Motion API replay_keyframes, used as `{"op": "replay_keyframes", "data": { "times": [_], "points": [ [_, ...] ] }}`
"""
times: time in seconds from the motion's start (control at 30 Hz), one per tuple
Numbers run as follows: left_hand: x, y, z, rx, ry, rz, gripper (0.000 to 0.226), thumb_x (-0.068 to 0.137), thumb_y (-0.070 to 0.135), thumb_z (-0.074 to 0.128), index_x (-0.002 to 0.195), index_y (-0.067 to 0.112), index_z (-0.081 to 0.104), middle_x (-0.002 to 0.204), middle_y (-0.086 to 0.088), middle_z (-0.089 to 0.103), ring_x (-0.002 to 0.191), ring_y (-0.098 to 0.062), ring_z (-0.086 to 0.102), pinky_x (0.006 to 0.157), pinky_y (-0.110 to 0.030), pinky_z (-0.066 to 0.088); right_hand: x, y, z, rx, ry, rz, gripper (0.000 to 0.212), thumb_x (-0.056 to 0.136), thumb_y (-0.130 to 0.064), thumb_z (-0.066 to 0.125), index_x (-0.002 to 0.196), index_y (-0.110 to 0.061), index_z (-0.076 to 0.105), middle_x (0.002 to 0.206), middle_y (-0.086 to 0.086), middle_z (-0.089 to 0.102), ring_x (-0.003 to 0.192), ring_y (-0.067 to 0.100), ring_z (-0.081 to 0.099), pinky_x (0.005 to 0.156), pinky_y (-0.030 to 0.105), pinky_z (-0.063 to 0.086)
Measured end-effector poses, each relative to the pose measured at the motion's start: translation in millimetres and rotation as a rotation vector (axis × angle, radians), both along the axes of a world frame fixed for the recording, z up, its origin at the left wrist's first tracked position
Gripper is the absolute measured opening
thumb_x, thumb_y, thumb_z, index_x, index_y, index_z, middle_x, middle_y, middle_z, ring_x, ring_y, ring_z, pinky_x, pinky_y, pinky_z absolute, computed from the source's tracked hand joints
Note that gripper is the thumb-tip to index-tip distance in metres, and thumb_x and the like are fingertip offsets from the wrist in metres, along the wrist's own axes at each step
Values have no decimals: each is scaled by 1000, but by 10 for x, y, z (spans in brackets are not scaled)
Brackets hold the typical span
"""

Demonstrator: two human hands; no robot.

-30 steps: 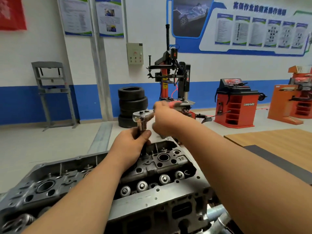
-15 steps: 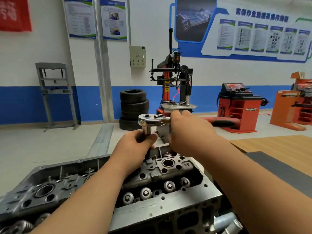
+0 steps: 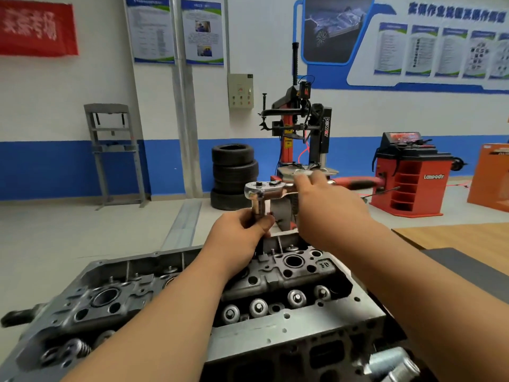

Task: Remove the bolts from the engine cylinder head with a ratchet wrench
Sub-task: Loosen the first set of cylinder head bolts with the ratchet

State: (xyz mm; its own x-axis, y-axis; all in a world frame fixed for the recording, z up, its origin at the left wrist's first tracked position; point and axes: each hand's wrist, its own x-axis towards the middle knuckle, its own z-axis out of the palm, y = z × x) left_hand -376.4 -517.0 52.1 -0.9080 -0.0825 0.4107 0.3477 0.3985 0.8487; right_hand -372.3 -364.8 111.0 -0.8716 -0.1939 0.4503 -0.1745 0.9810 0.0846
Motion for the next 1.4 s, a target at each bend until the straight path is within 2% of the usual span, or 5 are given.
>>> {"op": "replay_keyframes", "data": {
  "times": [0.23, 0.4, 0.6, 1.2, 1.4],
  "points": [
    [23, -11, -22, 18, 17, -24, 20, 89, 39, 65, 70, 32, 69, 75, 15, 72, 73, 1, 64, 72, -23, 43, 724, 288, -7, 83, -19, 170, 74, 90, -51, 43, 147, -26, 4, 145, -4, 32, 111, 22, 53, 80, 33, 49],
    [47, 2, -10, 13, 34, -6, 19, 89, 39, 63, 71, 37, 69, 73, 17, 71, 71, 2, 64, 68, -21, 44, 38, 159, 226, 9, -180, 101, 24, 89, -30, 52, 110, -19, 45, 106, 3, 56, 80, 18, 50, 61, 29, 41],
    [57, 13, 12, 23, 25, -3, 10, 97, 34, 54, 89, 32, 61, 78, 11, 71, 67, 12, 60, 56, -4, 41, -571, -377, 249, -212, -358, 266, 67, 84, -6, 54, 144, -18, 28, 143, 9, 31, 119, 30, 45, 98, 39, 42],
    [55, 15, -2, 41, 62, 34, 12, 88, 35, 67, 77, 30, 69, 72, 17, 72, 71, 5, 64, 62, -11, 44, 450, 63, 153, 170, 58, 71, 22, 87, -28, 51, 104, -16, 42, 78, -1, 43, 60, 18, 40, 44, 27, 22],
    [40, -12, 2, 34, 75, 41, 11, 92, 36, 61, 87, 27, 64, 77, 11, 71, 78, 0, 65, 64, -11, 45, -522, -239, 121, -285, -311, 346, 68, 85, -6, 57, 144, -22, 25, 150, 3, 20, 112, 25, 49, 93, 37, 43]
  ]
}}
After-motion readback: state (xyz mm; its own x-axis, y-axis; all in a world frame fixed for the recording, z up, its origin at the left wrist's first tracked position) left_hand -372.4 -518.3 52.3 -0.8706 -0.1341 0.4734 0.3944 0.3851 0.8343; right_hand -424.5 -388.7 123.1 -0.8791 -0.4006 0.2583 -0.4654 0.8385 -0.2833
